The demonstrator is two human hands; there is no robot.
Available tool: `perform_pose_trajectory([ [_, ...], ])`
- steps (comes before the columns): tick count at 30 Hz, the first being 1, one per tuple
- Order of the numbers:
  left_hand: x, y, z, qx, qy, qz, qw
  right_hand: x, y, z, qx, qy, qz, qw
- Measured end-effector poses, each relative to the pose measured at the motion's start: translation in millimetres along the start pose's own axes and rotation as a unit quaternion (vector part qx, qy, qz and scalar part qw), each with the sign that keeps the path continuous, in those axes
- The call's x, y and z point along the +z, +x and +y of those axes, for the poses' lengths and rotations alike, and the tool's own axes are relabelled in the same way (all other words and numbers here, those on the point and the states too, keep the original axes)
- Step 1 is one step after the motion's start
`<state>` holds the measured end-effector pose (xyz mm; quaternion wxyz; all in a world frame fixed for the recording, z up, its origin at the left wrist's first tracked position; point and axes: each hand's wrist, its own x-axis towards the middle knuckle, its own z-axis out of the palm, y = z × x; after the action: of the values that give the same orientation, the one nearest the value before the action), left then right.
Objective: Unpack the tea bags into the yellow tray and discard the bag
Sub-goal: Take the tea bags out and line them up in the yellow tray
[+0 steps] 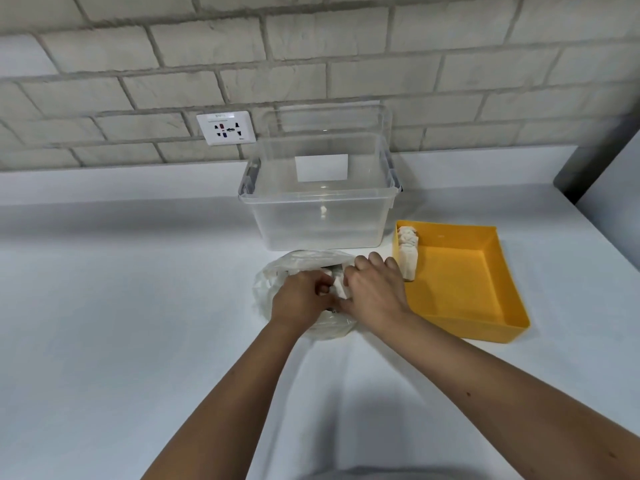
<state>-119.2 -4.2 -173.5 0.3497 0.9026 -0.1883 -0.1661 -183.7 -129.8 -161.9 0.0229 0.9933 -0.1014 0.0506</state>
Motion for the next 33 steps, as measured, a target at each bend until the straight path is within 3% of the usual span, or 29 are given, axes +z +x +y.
perform_pose_trajectory([
  [6, 6, 5, -4, -0.018, 0.009, 0.018, 1.000, -5, -1, 10, 0.011, 0.033, 0.022, 0.999],
  [14, 7, 4, -2, -0.035, 0.025, 0.030, 0.999, -29, -11, 32, 0.105, 0.219, 0.052, 0.969],
  [19, -4, -3, -3, -0.056, -0.151, 0.034, 0.986, -34, -20, 42, 0.124, 0.354, 0.040, 0.926],
  [22, -15, -15, -1, -0.101, -0.336, 0.027, 0.936, -35, -26, 46, 0.122, 0.416, 0.042, 0.900],
  [25, -24, -23, 2, -0.118, -0.446, 0.010, 0.887, -36, -29, 51, 0.104, 0.470, 0.032, 0.876],
  [28, -28, -27, 2, -0.100, -0.468, -0.011, 0.878, -40, -30, 52, 0.076, 0.529, 0.003, 0.845],
  [31, -31, -32, 5, -0.071, -0.434, -0.015, 0.898, -48, -31, 49, 0.039, 0.569, -0.036, 0.821],
  [33, -34, -35, 9, -0.046, -0.400, -0.004, 0.915, -52, -31, 47, 0.012, 0.562, -0.064, 0.825],
])
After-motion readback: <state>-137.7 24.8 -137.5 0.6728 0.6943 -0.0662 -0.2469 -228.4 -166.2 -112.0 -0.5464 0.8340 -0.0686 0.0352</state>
